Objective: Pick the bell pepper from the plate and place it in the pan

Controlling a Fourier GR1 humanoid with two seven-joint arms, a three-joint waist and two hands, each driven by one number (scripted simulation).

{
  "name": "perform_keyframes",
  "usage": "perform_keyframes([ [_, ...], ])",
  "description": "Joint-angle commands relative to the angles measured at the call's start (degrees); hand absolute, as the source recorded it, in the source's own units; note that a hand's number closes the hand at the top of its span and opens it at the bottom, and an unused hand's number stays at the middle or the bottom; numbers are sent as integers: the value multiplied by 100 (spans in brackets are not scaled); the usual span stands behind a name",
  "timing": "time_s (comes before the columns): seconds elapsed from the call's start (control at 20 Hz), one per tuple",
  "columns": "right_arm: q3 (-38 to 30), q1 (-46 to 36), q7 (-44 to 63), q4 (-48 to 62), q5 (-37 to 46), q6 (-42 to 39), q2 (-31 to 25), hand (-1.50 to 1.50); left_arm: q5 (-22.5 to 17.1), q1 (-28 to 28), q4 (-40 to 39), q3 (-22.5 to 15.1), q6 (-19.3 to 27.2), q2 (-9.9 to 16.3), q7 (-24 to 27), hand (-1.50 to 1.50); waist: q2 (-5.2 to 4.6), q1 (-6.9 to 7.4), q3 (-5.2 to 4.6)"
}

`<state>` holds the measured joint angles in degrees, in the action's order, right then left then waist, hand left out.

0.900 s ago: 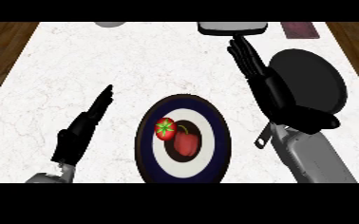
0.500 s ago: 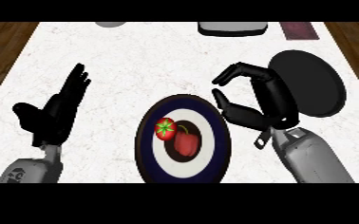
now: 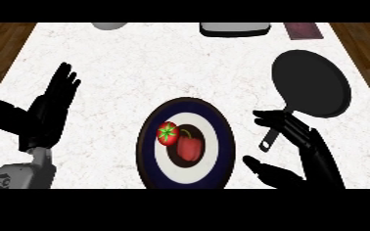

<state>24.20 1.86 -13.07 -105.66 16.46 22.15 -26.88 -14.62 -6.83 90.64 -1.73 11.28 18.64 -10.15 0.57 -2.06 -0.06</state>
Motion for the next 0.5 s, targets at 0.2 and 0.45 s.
perform_keyframes([
  [0.2, 237, 143, 1665, -1632, 1525, -606, -699, -150, -32, -284, -177, 61, -119, -163, -32, 0, -45, 151, -4],
  [0.45, 803, -868, 3442, -1669, 2637, -1722, -576, -150, 126, -233, -100, -56, -24, -205, -86, 0, -43, 257, -19],
])
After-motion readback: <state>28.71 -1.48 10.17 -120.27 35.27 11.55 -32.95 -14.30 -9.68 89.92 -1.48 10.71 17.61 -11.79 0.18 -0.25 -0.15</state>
